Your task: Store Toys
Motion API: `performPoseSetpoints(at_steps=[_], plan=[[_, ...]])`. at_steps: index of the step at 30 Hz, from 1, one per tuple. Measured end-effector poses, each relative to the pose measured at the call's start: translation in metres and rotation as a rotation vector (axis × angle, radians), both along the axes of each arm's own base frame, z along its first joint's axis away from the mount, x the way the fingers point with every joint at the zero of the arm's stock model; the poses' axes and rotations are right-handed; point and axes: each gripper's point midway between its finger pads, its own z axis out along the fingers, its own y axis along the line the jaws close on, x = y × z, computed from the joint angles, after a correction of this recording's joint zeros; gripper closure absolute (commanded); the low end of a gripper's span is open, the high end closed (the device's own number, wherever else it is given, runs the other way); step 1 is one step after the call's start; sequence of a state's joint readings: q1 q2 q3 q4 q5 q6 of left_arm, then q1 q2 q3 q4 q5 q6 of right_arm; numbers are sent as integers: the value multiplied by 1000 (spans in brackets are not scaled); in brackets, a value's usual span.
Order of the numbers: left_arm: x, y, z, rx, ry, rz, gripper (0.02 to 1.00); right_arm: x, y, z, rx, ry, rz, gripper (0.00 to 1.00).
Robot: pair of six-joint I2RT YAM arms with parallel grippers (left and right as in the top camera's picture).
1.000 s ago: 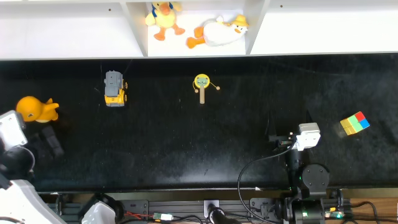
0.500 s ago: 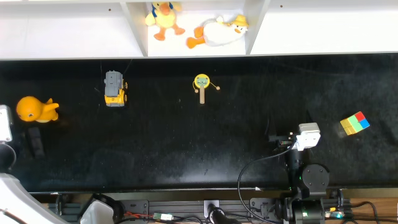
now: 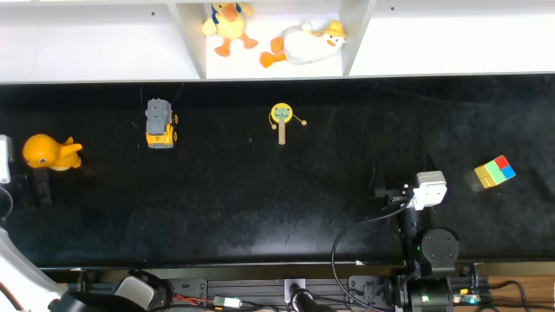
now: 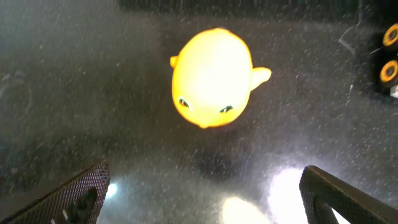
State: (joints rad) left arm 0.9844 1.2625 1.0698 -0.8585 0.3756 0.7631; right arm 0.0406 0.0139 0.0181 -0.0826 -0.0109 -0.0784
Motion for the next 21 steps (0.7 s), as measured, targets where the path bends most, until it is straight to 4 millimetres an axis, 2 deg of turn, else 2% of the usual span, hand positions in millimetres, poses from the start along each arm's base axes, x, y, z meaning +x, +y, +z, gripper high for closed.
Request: performPoseSetpoints(at_steps=[5,11,21], plan=[[13,2,-1,4,-26,-30,20,0,0,0,0,0,0,5],[26,-5,-14,-29,-14,-76,20,0,0,0,0,0,0,7],[33,10,-34,-38,15,-63,20,0,0,0,0,0,0,5]])
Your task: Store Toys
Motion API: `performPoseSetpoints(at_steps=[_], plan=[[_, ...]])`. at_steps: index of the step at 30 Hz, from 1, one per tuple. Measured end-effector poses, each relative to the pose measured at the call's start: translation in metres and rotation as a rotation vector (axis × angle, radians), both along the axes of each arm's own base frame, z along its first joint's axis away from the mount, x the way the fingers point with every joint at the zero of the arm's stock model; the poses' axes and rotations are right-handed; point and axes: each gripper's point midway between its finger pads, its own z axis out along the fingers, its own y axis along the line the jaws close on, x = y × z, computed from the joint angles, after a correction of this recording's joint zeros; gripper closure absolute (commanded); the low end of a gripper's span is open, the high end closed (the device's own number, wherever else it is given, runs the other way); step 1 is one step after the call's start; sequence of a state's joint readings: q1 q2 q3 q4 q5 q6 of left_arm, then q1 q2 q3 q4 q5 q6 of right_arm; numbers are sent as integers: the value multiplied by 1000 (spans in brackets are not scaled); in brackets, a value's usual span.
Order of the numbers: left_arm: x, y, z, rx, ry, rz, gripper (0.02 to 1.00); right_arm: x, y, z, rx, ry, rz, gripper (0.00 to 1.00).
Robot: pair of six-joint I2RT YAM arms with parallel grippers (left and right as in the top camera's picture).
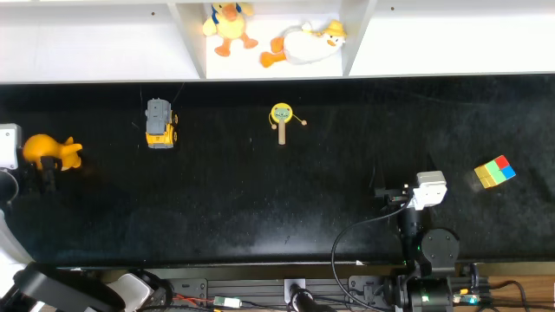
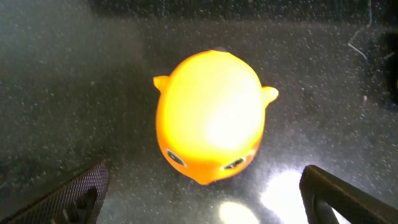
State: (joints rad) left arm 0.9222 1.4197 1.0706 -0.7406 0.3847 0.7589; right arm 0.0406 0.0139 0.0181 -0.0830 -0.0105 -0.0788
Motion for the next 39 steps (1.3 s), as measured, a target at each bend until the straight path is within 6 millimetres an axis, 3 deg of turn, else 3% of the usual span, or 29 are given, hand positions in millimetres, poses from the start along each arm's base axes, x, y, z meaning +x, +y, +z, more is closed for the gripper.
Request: performPoseSetpoints(at_steps=[17,26,34,36,39], plan=[[7,10,-13,1,3,1,18,0,0,0,0,0,0,5],[19,0,-13,5,0,-43,18,0,0,0,0,0,0,5],[16,1,-17,2,25,-27,25,0,0,0,0,0,0,5],[15,2,-18,4,29,-23,53,0,0,0,0,0,0,5],[14,3,-18,-1,31,-7,268,0,0,0,0,0,0,7]])
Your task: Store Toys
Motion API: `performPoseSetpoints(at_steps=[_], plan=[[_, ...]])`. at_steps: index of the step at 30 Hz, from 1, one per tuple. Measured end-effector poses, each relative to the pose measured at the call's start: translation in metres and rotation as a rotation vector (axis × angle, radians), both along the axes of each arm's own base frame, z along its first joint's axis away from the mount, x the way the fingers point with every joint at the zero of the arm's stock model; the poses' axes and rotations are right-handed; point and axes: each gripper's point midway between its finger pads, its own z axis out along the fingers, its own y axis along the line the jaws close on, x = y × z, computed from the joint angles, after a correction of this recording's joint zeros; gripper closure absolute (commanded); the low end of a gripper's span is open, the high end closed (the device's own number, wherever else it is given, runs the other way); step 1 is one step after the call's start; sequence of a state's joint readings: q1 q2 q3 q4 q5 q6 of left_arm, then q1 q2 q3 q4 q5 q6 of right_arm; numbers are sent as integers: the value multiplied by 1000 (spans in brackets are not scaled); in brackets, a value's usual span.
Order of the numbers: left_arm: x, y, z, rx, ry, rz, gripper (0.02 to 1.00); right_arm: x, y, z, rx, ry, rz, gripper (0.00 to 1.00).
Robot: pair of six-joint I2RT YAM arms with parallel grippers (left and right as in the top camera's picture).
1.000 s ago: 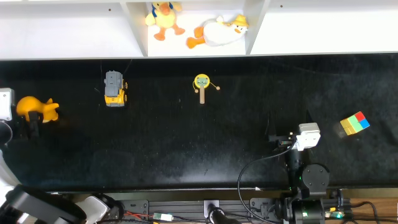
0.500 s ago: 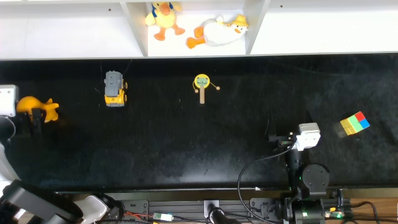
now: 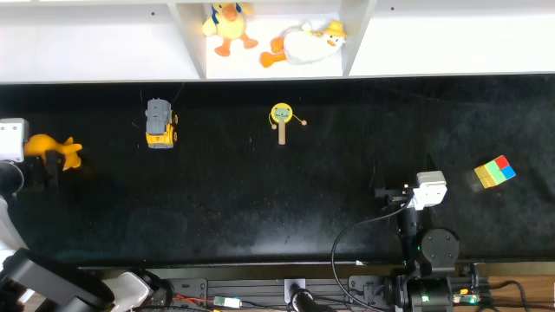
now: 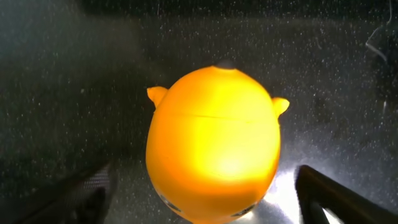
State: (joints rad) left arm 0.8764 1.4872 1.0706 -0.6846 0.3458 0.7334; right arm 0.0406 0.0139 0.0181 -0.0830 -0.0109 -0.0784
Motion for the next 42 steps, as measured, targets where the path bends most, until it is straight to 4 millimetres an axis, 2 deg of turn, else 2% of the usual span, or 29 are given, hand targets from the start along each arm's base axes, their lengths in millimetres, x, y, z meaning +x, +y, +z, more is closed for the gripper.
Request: performPoseSetpoints(at_steps=[2,7,11,20,22,28,33,37,42], plan=[[-1,0,0,0,4,5,461,0,0,0,0,0,0,5],[-1,1,0,3,5,7,820,0,0,0,0,0,0,5],[2,3,2,14,-11,3,982,0,0,0,-1,0,0,5],[8,0,12,-8,-65,17,982,0,0,0,0,0,0,5],[8,-2,24,-1,-95,34,982,0,0,0,0,0,0,5],[11,-7,76,27,-248,110,982,0,0,0,0,0,0,5],[19,-13,88,-30,-314,139,982,0,0,0,-1,0,0,7],[36,-29,97,-55,-330,106,982,0,0,0,0,0,0,5],[68,-43,130,-17,-370,70,982,0,0,0,0,0,0,7]])
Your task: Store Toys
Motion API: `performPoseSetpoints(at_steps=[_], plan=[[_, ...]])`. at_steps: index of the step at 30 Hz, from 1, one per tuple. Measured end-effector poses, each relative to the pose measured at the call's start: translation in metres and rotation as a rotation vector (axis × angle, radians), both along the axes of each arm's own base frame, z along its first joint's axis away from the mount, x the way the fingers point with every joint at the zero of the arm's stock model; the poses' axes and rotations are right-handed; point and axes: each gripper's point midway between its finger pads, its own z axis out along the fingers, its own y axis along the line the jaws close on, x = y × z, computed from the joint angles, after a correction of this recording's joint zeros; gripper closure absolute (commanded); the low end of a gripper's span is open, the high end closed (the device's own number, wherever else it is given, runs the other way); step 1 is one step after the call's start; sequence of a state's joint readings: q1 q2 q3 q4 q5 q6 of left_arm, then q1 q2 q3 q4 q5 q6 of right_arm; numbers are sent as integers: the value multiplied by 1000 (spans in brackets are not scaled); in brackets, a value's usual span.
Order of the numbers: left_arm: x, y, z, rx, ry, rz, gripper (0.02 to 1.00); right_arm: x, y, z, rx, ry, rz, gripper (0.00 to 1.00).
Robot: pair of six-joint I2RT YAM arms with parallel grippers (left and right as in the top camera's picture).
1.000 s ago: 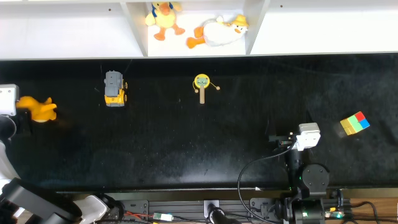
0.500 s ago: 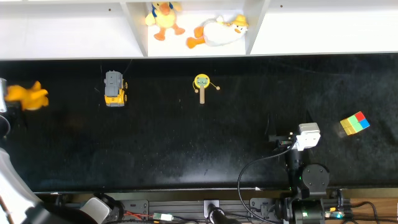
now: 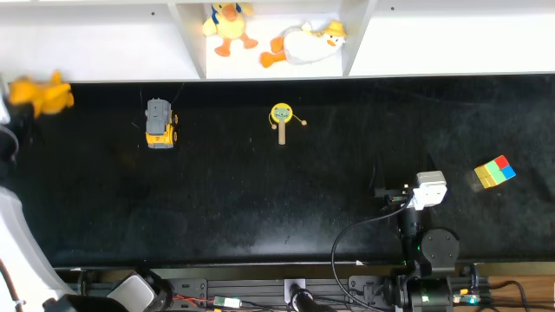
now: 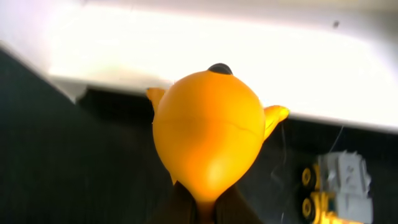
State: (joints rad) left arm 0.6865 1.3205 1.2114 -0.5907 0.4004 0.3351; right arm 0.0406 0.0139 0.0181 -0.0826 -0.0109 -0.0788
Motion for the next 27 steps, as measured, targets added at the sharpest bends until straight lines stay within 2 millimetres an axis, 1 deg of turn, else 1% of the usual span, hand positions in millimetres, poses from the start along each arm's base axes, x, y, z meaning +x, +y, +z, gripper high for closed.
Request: performPoseSetpoints(at_steps=[3,6,12,15,18,22,27], plan=[[15,1,21,23,-20,12,982,0,0,0,0,0,0,5],[26,6,28,22,-16,25,982,0,0,0,0,0,0,5],[45,18,9,-8,53,46,982,0,0,0,0,0,0,7],[51,19,-7,-18,92,53,982,0,0,0,0,0,0,7],[55,18,-17,-14,121,57,980,0,0,0,0,0,0,5],[63,15,-23,4,134,54,980,0,0,0,0,0,0,7],[70,18,-27,17,135,59,982,0,0,0,0,0,0,7]])
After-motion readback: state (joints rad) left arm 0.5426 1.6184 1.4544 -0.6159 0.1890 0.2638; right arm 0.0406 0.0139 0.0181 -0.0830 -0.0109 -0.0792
